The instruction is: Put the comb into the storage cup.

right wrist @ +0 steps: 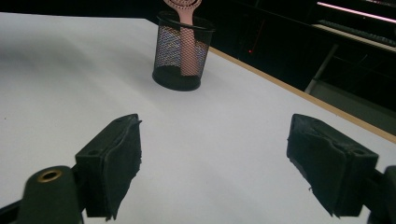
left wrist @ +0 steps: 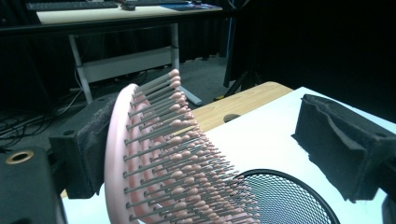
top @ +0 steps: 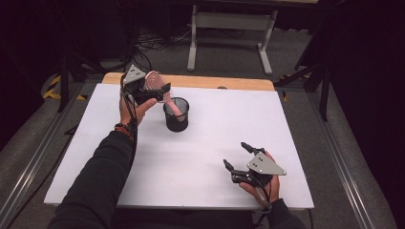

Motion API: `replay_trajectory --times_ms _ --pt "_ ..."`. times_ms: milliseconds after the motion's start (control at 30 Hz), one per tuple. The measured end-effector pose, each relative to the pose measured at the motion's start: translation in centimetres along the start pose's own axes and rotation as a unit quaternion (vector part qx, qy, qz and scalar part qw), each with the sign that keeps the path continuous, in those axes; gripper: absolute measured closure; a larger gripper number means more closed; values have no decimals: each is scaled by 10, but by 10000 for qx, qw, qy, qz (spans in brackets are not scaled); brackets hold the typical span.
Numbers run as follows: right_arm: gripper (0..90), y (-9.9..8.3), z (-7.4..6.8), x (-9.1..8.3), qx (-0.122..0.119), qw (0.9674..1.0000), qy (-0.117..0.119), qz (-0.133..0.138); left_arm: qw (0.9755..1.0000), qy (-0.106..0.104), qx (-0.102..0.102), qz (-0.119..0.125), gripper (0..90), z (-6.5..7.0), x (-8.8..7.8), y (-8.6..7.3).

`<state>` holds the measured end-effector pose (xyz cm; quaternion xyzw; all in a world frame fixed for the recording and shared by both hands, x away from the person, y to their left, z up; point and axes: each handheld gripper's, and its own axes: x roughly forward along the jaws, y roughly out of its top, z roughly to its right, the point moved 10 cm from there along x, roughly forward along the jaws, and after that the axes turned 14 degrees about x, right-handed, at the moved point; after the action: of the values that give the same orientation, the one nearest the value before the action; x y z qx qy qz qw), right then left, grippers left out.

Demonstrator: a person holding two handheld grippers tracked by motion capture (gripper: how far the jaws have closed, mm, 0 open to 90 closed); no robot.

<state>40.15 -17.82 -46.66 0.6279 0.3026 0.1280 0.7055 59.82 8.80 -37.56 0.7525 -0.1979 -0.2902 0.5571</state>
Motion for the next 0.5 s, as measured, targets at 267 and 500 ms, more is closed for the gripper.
replay_trajectory --times_ms 267,500 --pt "185 0 1 0 1 10000 -5 5 9997 -25 238 69 86 1 -10 9" --pt "185 1 1 -1 -4 10000 -21 17 9992 -27 376 123 83 -1 -17 14"
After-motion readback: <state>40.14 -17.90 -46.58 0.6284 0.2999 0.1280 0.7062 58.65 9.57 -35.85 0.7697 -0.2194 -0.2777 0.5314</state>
